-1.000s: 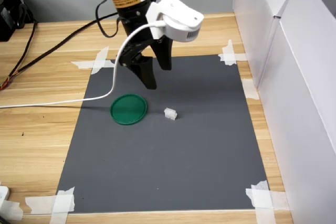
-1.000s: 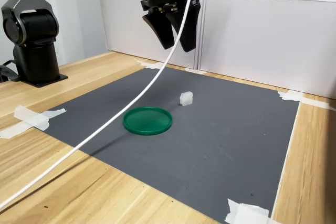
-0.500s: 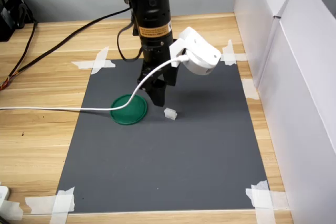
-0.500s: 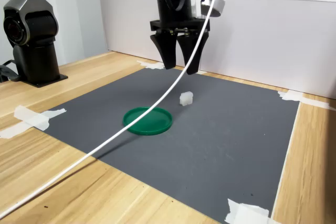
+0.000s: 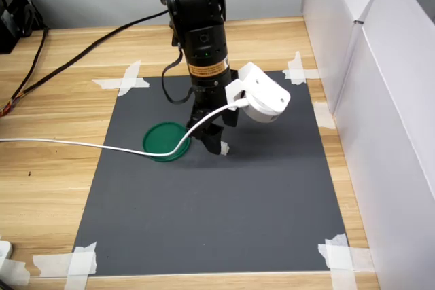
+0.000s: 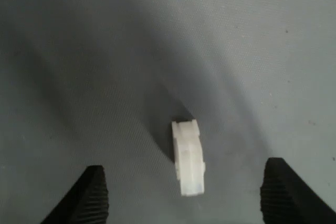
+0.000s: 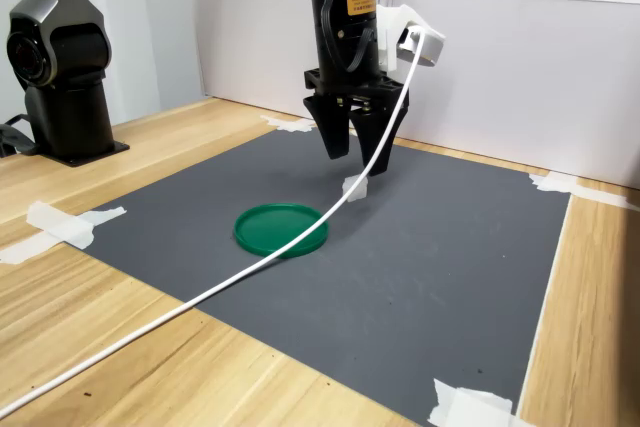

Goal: Grasp a white terminal and put it in the green lid.

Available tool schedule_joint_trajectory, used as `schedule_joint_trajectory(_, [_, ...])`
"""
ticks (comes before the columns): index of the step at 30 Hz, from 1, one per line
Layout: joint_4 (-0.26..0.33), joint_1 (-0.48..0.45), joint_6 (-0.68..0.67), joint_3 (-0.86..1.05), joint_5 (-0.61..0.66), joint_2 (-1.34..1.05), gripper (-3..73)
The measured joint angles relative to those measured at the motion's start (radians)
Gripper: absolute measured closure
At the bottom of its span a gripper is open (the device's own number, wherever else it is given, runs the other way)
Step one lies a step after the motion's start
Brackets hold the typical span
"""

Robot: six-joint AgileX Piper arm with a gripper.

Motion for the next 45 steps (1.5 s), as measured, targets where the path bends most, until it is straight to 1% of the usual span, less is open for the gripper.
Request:
schedule_joint_trajectory(6, [-0.002,0.000,0.003,-0.002,-0.017,0.027,-0.8])
schedule_joint_trajectory(10, [-0.023,0.000,0.007,-0.002,-0.043,0.037,-0.7])
schedule_joint_trajectory(13, [-0.028,0.000,0.007,-0.002,-0.059,0.046,-0.7])
schedule_joint_trajectory(31, [-0.028,0.000,0.007,-0.002,-0.050,0.069,-0.5])
schedule_joint_trajectory(38, [-0.028,0.000,0.006,-0.002,-0.032,0.069,4.7])
schedule_joint_trajectory(45, [-0.021,0.000,0.006,-0.002,-0.032,0.077,13.7])
